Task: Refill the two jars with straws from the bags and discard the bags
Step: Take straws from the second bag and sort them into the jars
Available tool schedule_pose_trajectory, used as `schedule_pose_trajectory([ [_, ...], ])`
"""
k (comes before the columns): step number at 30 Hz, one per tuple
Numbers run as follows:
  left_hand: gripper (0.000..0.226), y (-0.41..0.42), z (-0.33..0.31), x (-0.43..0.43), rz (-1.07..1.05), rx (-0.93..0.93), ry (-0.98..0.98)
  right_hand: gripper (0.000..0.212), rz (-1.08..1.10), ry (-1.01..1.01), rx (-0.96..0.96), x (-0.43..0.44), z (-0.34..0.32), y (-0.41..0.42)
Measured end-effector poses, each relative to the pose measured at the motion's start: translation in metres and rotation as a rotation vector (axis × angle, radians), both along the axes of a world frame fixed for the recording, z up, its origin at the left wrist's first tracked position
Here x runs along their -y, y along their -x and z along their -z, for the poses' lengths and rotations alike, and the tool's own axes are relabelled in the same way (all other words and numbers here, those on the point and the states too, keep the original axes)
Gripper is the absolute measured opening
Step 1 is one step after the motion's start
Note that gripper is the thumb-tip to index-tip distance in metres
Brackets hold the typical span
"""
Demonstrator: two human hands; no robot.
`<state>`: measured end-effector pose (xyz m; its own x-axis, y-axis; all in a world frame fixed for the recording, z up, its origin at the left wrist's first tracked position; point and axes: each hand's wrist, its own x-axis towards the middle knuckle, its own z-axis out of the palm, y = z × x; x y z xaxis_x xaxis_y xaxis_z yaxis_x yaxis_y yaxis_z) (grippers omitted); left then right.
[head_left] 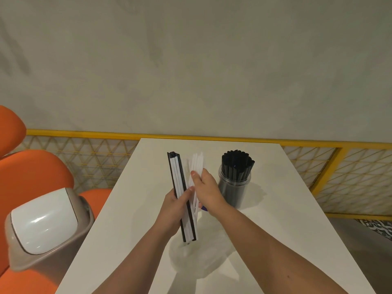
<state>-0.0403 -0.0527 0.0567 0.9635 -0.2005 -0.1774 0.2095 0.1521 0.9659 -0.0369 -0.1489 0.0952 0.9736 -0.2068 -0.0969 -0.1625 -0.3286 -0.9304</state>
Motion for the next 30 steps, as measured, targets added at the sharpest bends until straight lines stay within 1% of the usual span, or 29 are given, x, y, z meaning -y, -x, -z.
schedule_pose_trajectory([
  [5, 0.019, 0.001, -0.001, 0.004, -0.073, 0.042, -0.034, 0.031, 0.081, -0.018, 0.044, -0.004, 0.004, -0.002],
  [10, 0.013, 0.001, -0.004, 0.005, -0.107, 0.046, -0.039, 0.032, 0.081, -0.038, 0.055, -0.005, 0.005, -0.003],
  [13, 0.015, -0.001, -0.004, 0.004, -0.120, 0.058, -0.044, 0.031, 0.120, -0.094, 0.074, -0.004, 0.007, -0.005],
  [17, 0.015, -0.005, -0.005, -0.002, -0.198, 0.019, 0.015, 0.016, 0.202, -0.229, 0.200, 0.005, -0.001, -0.010],
  [20, 0.014, -0.010, -0.006, -0.011, -0.239, -0.015, 0.060, 0.017, 0.280, -0.304, 0.298, 0.022, -0.016, -0.023],
  [22, 0.011, -0.014, -0.006, -0.015, -0.257, -0.032, 0.089, 0.019, 0.293, -0.337, 0.331, 0.031, -0.028, -0.034],
  [27, 0.009, -0.020, -0.011, -0.017, -0.264, -0.047, 0.142, 0.014, 0.229, -0.281, 0.365, 0.035, -0.041, -0.060],
  [30, 0.009, -0.023, -0.016, -0.017, -0.267, -0.038, 0.159, 0.014, 0.244, -0.275, 0.407, 0.033, -0.044, -0.076],
])
